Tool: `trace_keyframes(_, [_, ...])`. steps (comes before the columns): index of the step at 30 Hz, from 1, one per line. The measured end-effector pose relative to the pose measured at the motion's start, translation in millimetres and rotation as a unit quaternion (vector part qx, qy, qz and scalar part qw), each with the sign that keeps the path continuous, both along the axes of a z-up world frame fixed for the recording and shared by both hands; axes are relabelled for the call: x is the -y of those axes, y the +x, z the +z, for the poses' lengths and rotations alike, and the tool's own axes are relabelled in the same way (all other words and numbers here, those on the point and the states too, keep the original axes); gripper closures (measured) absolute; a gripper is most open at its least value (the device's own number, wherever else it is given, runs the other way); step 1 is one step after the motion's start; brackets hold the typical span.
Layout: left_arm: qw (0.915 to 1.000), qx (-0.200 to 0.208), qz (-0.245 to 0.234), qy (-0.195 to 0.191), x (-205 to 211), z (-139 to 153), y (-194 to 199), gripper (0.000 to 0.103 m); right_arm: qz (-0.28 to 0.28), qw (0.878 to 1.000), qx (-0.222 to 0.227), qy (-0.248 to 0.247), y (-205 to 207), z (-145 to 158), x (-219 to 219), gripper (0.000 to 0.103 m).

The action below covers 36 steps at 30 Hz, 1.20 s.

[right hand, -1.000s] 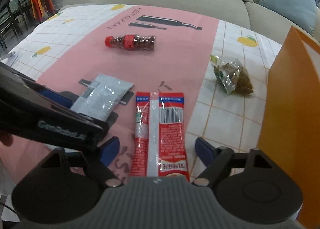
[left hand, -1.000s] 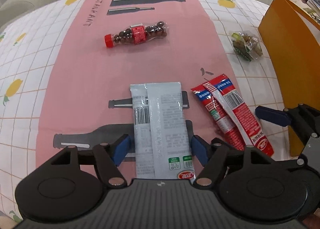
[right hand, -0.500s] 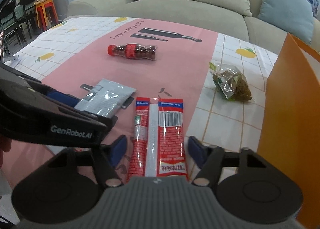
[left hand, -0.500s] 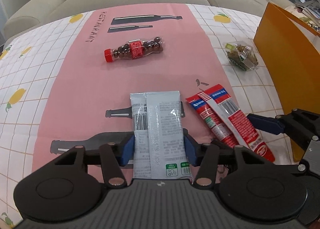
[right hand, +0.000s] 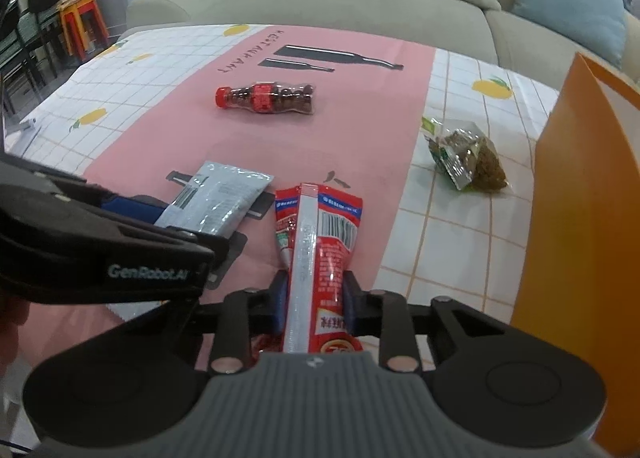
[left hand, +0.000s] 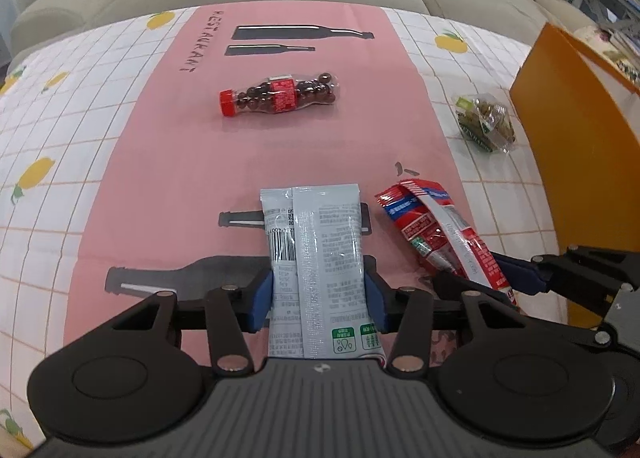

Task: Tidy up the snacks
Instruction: 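Carry the white sachet and red packs into the orange box and open both tools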

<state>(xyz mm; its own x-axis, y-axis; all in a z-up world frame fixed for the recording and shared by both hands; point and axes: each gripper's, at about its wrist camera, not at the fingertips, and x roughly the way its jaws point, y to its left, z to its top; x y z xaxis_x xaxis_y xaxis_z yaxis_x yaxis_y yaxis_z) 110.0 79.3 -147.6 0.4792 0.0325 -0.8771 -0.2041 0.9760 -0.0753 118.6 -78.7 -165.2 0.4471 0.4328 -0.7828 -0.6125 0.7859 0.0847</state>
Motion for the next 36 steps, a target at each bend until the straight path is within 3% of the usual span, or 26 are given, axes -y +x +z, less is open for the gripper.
trace_keyframes(7, [0.9998,0.012,0.005,-0.017,-3.3,27.4,-8.4,0.049,-0.007,1.0,0.011,0.026,-6.6,28.8,9.7,0.078])
trace_keyframes(18, [0.9945,0.092,-0.009,-0.05,21.7,108.3,-21.7,0.049,-0.04,0.994,0.068,0.075,-18.5,97.8,48.8,0.078])
trace_keyframes(26, [0.9846,0.133,-0.076,-0.085,68.2,153.9,-1.6,0.049,-0.085,0.987,0.105,0.084,-14.7,134.6,102.5,0.078])
trace_keyframes(36, [0.9713,0.122,-0.174,-0.107,142.8,167.9,56.0,0.049,-0.146,0.981,0.112,0.063,24.1,154.9,181.8,0.078])
